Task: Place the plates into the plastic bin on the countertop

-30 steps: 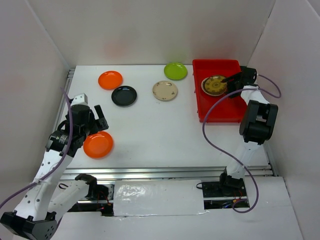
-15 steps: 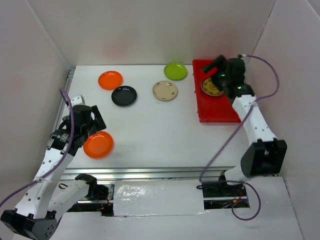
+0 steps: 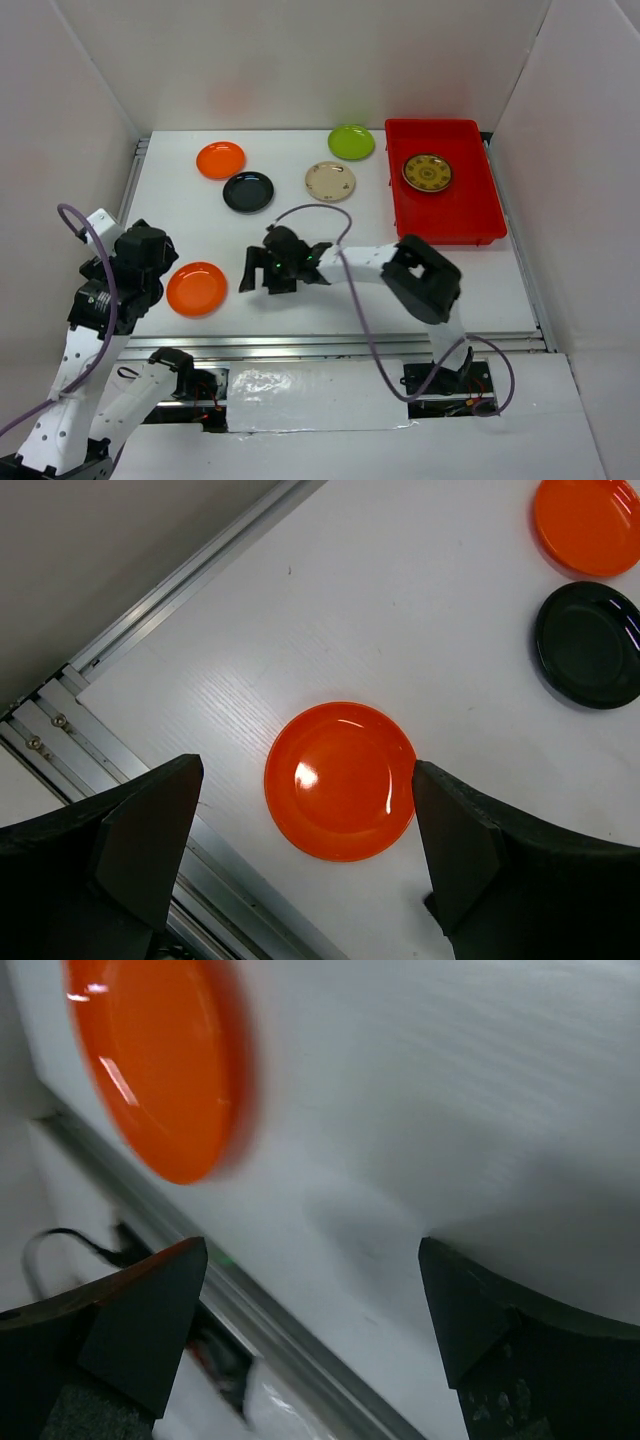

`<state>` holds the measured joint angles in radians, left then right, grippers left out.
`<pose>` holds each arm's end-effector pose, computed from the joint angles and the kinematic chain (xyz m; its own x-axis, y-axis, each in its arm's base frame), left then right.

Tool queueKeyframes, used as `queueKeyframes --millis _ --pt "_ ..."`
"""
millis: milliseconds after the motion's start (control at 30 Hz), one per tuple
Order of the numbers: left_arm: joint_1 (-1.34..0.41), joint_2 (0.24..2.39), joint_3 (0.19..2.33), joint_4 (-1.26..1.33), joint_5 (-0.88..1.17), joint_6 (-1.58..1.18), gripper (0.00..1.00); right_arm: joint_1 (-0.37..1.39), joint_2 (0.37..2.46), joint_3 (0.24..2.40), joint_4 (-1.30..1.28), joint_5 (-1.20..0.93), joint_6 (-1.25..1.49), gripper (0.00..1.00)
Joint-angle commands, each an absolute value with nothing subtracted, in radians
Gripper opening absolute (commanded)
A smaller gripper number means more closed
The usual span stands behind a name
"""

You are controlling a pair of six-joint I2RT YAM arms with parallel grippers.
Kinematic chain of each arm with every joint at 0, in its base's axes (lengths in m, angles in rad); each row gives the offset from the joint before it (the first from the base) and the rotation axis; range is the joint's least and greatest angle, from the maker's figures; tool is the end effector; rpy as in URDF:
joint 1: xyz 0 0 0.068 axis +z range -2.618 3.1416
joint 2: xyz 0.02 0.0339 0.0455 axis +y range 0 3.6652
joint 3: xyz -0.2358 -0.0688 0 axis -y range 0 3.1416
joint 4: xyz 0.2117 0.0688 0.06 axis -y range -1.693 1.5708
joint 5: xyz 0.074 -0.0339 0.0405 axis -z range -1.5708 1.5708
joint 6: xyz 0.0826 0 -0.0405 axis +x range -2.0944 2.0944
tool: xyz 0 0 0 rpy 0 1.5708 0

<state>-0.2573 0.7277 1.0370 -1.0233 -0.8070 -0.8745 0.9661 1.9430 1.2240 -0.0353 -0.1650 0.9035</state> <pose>0.1374 0.0255 0.3061 -0.1363 -0.5129 -0.8476 -0.7115 0.6460 -0.2765 0.2264 0.3515 0.1324 -0.9318 0.0145 -0.3626 -0.2385 0.7286 0.6420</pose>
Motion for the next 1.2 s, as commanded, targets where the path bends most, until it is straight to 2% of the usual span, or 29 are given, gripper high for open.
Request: queueKeyframes --millis 0,133,500,533,600,633,700,733,800,967,1033,1167 --pt "-0.255 0.727 1.049 -1.009 -0.838 -0.888 0.99 1.008 2.067 1.438 0.065 -0.213 0.979 0.97" --pt "-0.253 0.747 1.051 -1.006 -0.821 -0.874 0.99 1.029 2.224 1.610 -0.030 -0.270 1.011 0.95" --pt "-0.255 0.709 1.037 -0.974 -0.802 -0.845 0.99 1.006 2.370 1.719 -0.086 -0.334 1.129 0.72" --pt "-0.253 0.707 1.037 -0.973 -0.801 -0.842 0.99 1.006 2.384 1.729 -0.086 -0.351 1.134 0.62" --pt "-0.253 0.707 1.038 -0.973 -0.798 -0.844 0.99 1.000 2.417 1.741 -0.072 -0.394 1.153 0.49" --pt "-0.255 0.707 1.039 -0.976 -0.801 -0.845 0.99 0.999 2.424 1.740 -0.058 -0.396 1.161 0.39" --pt "-0.255 0.704 1.037 -0.973 -0.795 -0.841 0.99 0.999 2.433 1.726 -0.045 -0.393 1.181 0.24" --pt "-0.255 0.700 1.035 -0.968 -0.793 -0.836 0.99 0.997 2.431 1.718 -0.035 -0.390 1.195 0.09" --pt "-0.253 0.696 1.032 -0.959 -0.785 -0.827 0.99 0.994 2.407 1.662 -0.011 -0.376 1.213 0.00" --pt "-0.253 0.686 1.023 -0.924 -0.738 -0.779 0.99 0.916 2.134 1.444 0.161 -0.330 1.240 0.00" --pt "-0.253 0.677 1.017 -0.898 -0.686 -0.738 0.99 0.852 1.995 1.431 0.057 -0.289 1.168 0.00" --pt "-0.256 0.663 0.994 -0.832 -0.620 -0.678 0.99 0.539 1.859 1.459 -0.211 -0.239 1.051 0.00"
